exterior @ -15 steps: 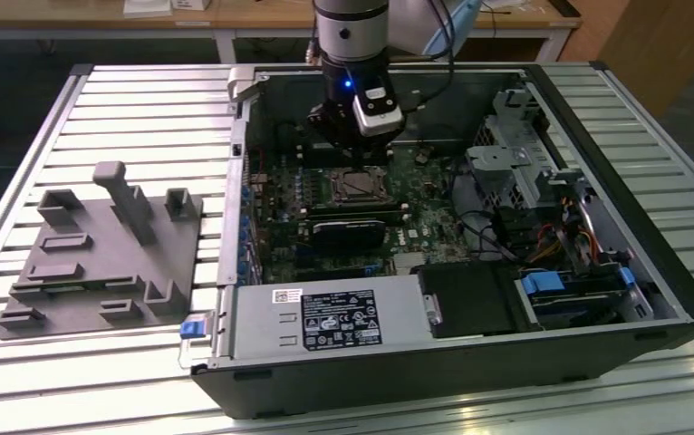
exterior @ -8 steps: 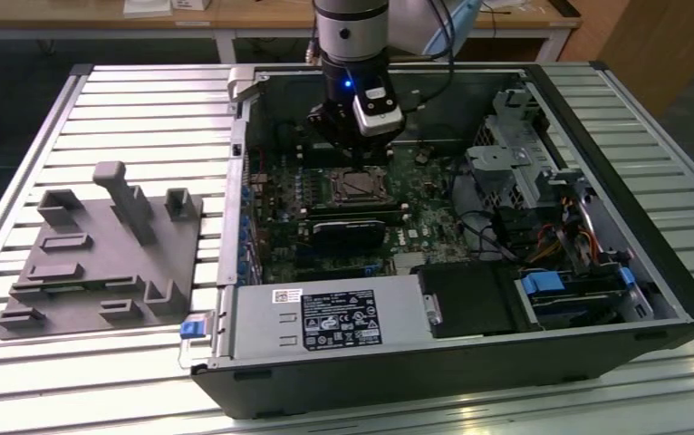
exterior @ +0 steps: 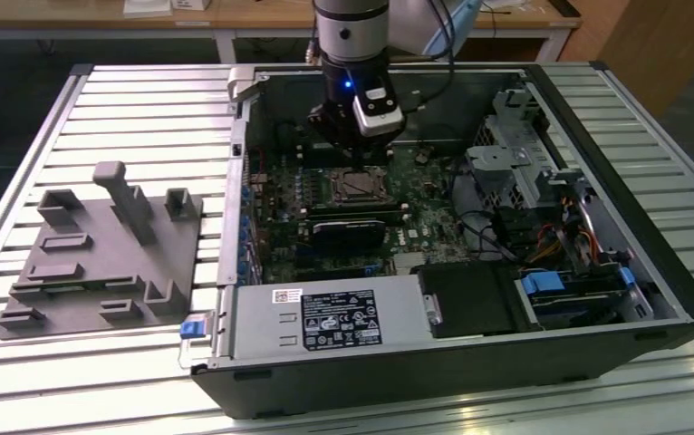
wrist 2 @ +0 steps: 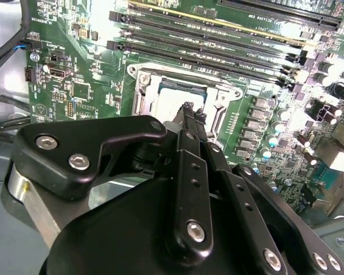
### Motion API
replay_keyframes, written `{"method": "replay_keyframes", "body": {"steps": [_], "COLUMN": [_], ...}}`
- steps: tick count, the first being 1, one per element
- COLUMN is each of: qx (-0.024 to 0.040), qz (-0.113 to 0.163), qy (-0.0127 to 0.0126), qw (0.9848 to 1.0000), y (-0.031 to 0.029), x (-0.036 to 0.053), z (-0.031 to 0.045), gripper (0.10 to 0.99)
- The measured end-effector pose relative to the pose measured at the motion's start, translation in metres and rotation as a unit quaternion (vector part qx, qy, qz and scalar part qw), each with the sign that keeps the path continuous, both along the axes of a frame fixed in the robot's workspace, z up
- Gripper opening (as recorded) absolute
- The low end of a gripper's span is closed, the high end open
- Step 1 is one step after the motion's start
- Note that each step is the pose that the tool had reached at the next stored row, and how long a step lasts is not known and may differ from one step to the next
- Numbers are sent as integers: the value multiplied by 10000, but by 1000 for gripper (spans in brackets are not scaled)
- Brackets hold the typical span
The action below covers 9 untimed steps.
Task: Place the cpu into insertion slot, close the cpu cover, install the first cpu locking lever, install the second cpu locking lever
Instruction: 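Install the second cpu locking lever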
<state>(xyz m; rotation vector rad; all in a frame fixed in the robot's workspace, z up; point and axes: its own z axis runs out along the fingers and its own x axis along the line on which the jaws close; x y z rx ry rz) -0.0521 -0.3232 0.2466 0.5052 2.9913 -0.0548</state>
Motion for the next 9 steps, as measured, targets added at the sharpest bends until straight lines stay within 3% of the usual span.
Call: {"method": "replay_keyframes", "body": {"steps": [9], "qx": [1], "qz": [-1], "qy": [-1], "qw": [10000], "y": [-179], "x": [0], "z": [-1], "gripper": [106]}}
